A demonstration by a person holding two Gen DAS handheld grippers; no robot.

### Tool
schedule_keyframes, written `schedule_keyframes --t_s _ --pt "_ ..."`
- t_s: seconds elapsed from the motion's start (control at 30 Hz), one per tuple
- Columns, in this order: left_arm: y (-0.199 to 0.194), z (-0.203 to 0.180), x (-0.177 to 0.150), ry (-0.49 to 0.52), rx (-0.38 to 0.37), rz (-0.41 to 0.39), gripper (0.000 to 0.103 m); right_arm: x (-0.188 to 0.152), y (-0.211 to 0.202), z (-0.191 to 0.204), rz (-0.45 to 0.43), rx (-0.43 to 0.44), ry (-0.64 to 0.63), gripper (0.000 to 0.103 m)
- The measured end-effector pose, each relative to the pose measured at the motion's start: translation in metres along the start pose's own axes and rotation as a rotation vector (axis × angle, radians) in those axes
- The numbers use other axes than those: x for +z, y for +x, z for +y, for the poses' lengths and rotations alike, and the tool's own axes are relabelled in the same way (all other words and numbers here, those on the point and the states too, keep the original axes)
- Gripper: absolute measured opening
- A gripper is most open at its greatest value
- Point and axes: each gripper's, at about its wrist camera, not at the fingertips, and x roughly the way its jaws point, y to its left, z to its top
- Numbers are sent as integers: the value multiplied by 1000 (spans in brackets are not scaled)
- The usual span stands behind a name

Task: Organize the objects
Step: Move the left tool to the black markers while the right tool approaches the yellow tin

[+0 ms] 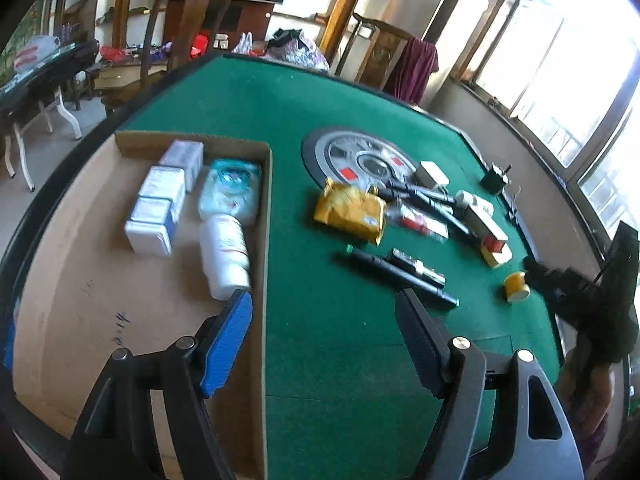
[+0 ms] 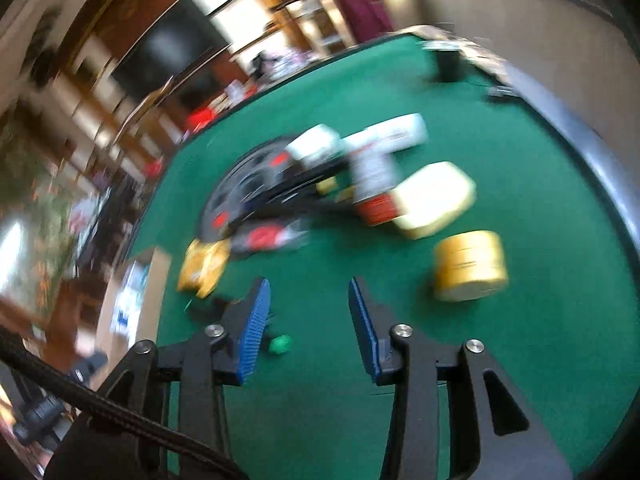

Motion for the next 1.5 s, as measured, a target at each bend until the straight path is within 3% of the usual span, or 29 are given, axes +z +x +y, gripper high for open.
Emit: schedule_keyframes --t_s 0.17,0.3,0.57,0.67,0.8,0.9,1.1,1.27,1.4,1.47,1.5 --pt "9 -9 -7 26 -2 20 69 27 -6 -50 -36 -122 88 42" --pt "10 -10 -9 31 -15 24 69 35 10 -71 7 -137 145 42" --pt "10 -14 -6 58 -28 16 69 18 37 -45 92 -138 53 43" --pt "11 -32 -5 174 -15 -6 69 10 44 -37 99 -164 6 43" --pt "24 -67 -4 418 59 -36 69 2 45 -37 57 -164 -20 43" --pt "40 -94 -5 617 30 -54 69 0 44 -38 27 -145 -32 43" --pt "81 -124 -5 872 16 -26 68 0 41 -44 -8 -87 -13 43" --pt "117 -139 -5 957 -10 116 68 0 41 -44 -10 -72 -8 44" --pt "126 -138 -6 909 -45 207 66 1 40 -46 -7 -56 1 45" --pt "125 -136 -6 874 -75 246 53 1 40 -48 -5 -39 17 45" --pt "124 -135 -7 859 -102 272 37 1 40 -50 -3 -29 27 45"
